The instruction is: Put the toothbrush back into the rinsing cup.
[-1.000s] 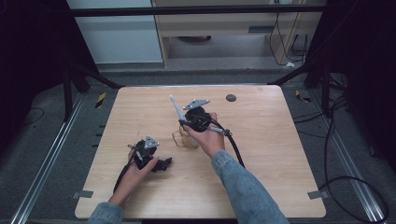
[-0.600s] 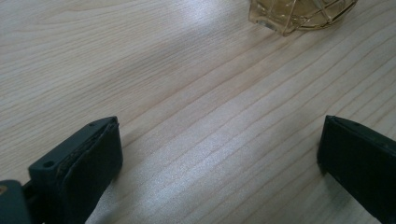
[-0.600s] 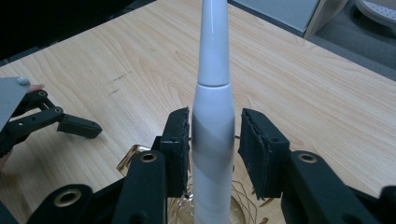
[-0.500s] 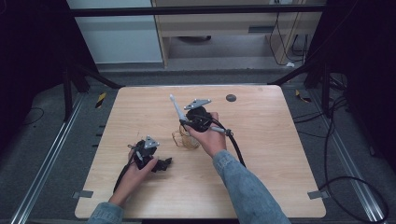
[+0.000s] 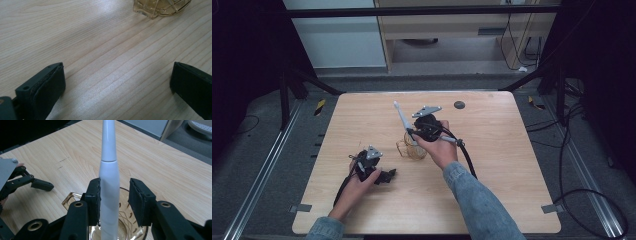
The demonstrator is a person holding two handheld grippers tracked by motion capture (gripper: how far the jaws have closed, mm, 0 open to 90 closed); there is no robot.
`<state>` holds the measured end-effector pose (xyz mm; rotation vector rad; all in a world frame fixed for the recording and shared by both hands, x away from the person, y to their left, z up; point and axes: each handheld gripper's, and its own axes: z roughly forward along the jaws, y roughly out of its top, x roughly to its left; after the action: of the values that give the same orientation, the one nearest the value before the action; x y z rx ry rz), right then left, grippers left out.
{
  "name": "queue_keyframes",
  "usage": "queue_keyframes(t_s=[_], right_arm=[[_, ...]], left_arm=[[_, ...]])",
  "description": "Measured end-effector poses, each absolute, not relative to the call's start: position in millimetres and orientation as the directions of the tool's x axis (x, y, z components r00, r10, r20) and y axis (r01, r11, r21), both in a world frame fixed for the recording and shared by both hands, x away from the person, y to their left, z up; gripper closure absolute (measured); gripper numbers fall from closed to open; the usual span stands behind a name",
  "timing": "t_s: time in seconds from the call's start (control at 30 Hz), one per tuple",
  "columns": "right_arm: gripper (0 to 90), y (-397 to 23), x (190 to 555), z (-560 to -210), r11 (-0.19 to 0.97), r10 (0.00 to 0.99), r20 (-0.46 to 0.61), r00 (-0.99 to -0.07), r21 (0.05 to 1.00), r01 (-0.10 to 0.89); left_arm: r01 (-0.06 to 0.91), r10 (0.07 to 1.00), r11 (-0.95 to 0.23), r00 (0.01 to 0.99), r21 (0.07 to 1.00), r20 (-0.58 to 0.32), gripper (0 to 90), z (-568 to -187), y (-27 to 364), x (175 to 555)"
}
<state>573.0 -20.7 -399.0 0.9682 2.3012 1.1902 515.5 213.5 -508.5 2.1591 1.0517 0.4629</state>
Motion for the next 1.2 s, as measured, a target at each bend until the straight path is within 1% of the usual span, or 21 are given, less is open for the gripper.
queue_keyframes(t_s=[0.27,0.53,0.8,1.2], right_arm=[[61.2,-25.5,571.4,-397.1,0.402,0.724,-0.015,-0.689,0.821,0.405],[58.6,-30.0,568.4,-393.9,0.397,0.728,-0.017,-0.685,0.825,0.403],[51.9,-34.1,562.9,-392.4,0.385,0.734,-0.016,-0.679,0.833,0.397],[31.9,-39.7,557.8,-388.8,0.364,0.753,-0.011,-0.658,0.839,0.404]], left_arm=[[0.550,0.792,-0.441,0.610,0.710,0.020,0.0,-508.5,213.5,515.6],[0.549,0.792,-0.441,0.610,0.710,0.020,0.0,-508.5,213.5,515.5],[0.549,0.792,-0.441,0.610,0.710,0.020,0.0,-508.5,213.5,515.6],[0.549,0.792,-0.441,0.610,0.710,0.020,0.0,-508.5,213.5,515.5]])
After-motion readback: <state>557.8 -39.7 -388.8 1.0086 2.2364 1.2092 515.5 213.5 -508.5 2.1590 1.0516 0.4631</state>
